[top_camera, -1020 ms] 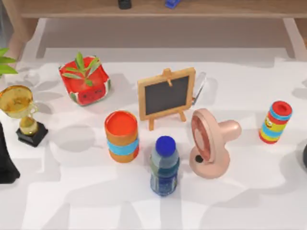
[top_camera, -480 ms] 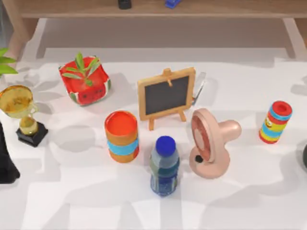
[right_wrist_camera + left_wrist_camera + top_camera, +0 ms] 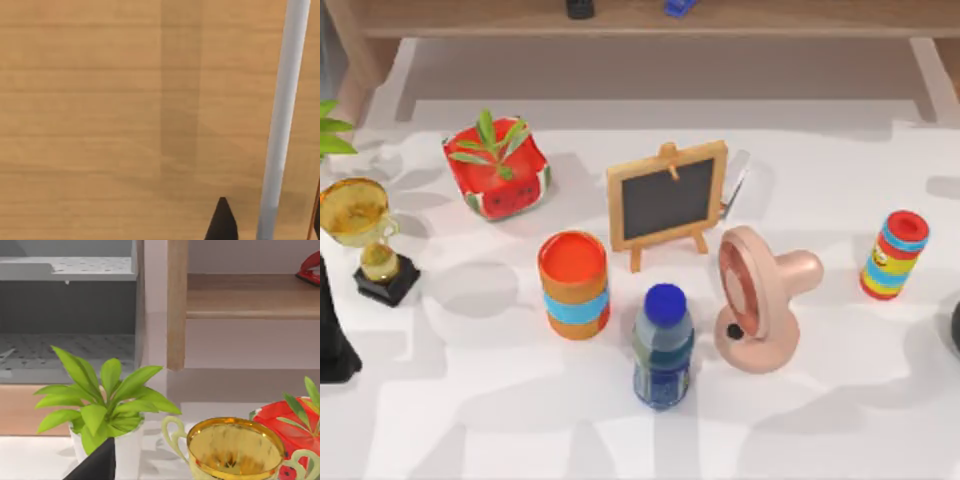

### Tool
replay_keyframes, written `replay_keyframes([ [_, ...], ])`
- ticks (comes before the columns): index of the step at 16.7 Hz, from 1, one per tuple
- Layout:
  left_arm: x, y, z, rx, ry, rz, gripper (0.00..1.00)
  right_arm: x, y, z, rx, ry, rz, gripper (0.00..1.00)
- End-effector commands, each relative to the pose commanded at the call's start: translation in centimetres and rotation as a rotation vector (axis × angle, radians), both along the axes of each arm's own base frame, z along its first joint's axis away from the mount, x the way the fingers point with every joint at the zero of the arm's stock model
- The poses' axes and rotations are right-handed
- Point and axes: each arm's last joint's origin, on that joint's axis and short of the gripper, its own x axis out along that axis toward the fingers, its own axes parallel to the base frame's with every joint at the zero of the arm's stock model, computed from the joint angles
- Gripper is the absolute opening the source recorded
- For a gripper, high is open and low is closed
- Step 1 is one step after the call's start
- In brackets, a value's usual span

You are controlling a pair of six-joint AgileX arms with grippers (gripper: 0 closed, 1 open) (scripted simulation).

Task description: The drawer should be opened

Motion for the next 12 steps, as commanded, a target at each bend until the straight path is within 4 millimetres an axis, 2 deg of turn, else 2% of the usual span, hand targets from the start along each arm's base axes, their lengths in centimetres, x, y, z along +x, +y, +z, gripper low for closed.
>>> replay_keyframes([
  [2, 0.00, 0.00, 0.00, 0.000, 0.000, 0.000, 1.00, 0.00, 0.00, 0.00, 0.000, 0.000, 0.000, 0.02],
  [3, 0.00, 0.00, 0.00, 0.000, 0.000, 0.000, 1.00, 0.00, 0.00, 0.00, 0.000, 0.000, 0.000, 0.00],
  [12, 0.00, 0.00, 0.00, 0.000, 0.000, 0.000, 1.00, -0.14, -0.13, -0.05, 0.003, 0.002, -0.003, 0.00],
])
